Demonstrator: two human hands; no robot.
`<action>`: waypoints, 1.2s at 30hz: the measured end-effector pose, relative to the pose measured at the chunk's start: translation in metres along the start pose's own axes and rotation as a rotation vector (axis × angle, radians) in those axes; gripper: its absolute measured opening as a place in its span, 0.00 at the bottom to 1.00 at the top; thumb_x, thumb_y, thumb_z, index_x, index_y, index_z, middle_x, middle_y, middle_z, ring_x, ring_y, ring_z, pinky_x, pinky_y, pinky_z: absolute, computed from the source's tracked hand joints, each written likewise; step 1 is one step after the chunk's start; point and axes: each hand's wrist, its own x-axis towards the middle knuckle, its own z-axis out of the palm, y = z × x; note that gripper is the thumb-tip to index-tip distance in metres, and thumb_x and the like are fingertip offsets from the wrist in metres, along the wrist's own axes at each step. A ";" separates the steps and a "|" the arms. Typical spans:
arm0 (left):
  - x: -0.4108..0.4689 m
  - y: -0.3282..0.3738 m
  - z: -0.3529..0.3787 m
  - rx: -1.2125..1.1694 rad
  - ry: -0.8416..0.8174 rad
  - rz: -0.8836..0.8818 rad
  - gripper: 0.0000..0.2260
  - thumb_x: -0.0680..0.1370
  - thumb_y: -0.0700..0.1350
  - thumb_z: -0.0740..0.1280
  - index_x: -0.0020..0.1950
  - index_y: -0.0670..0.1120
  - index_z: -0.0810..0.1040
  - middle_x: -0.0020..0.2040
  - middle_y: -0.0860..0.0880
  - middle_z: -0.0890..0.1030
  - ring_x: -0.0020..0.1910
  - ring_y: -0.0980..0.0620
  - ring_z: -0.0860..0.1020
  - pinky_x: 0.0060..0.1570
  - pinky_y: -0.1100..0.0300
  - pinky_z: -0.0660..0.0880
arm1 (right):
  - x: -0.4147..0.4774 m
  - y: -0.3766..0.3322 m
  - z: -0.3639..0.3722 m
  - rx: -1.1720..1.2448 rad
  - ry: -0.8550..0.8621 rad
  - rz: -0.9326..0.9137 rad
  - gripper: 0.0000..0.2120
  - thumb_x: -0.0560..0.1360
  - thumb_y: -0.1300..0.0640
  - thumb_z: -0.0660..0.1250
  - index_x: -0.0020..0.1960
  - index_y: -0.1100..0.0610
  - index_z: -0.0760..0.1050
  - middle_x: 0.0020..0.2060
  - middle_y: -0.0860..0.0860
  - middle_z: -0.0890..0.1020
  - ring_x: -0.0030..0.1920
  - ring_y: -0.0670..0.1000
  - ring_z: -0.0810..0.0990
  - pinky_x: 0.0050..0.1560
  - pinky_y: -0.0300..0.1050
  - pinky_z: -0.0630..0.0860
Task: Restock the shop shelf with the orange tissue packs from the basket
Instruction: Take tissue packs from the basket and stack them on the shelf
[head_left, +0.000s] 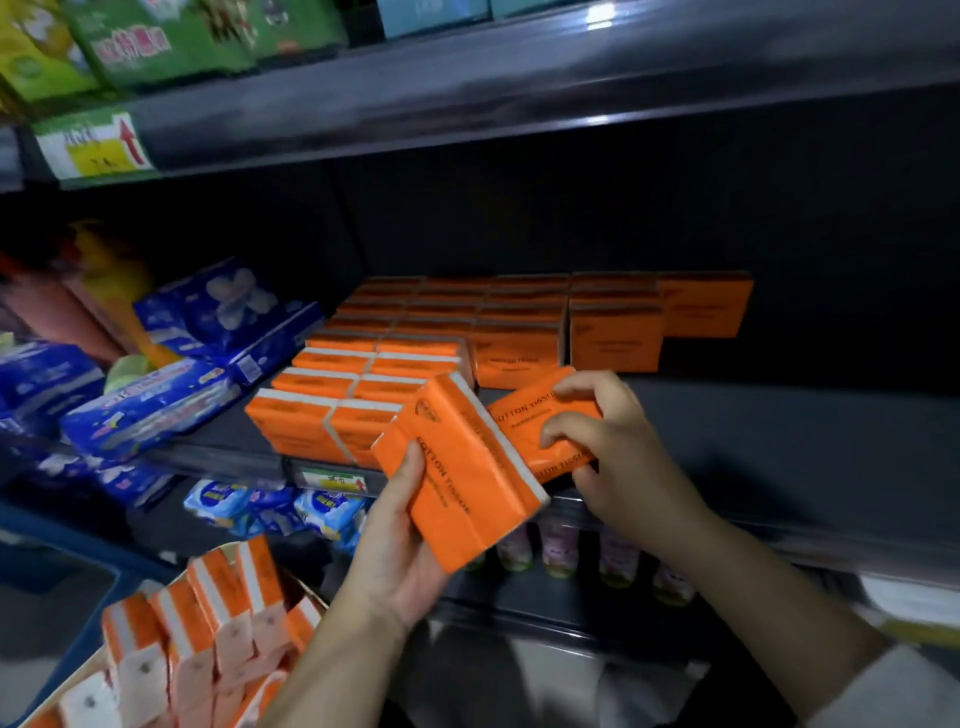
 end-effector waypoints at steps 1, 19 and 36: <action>-0.001 -0.001 0.002 0.028 0.012 -0.019 0.29 0.60 0.58 0.77 0.55 0.43 0.83 0.57 0.41 0.82 0.55 0.44 0.81 0.58 0.41 0.74 | -0.001 -0.002 -0.001 0.043 -0.024 0.018 0.25 0.63 0.78 0.60 0.41 0.47 0.74 0.58 0.38 0.60 0.62 0.37 0.58 0.53 0.25 0.58; -0.014 0.002 -0.017 0.557 -0.089 0.038 0.20 0.57 0.45 0.77 0.47 0.42 0.82 0.45 0.38 0.84 0.40 0.45 0.83 0.39 0.56 0.80 | 0.006 0.009 -0.007 1.086 -0.125 0.561 0.26 0.67 0.62 0.72 0.62 0.48 0.71 0.50 0.49 0.84 0.47 0.48 0.83 0.41 0.41 0.78; 0.023 0.033 -0.029 0.053 0.283 0.352 0.18 0.78 0.58 0.58 0.64 0.52 0.73 0.55 0.51 0.83 0.55 0.54 0.81 0.54 0.56 0.76 | 0.063 0.057 0.040 0.557 0.230 0.558 0.16 0.69 0.66 0.72 0.50 0.49 0.73 0.54 0.55 0.79 0.55 0.56 0.78 0.57 0.55 0.76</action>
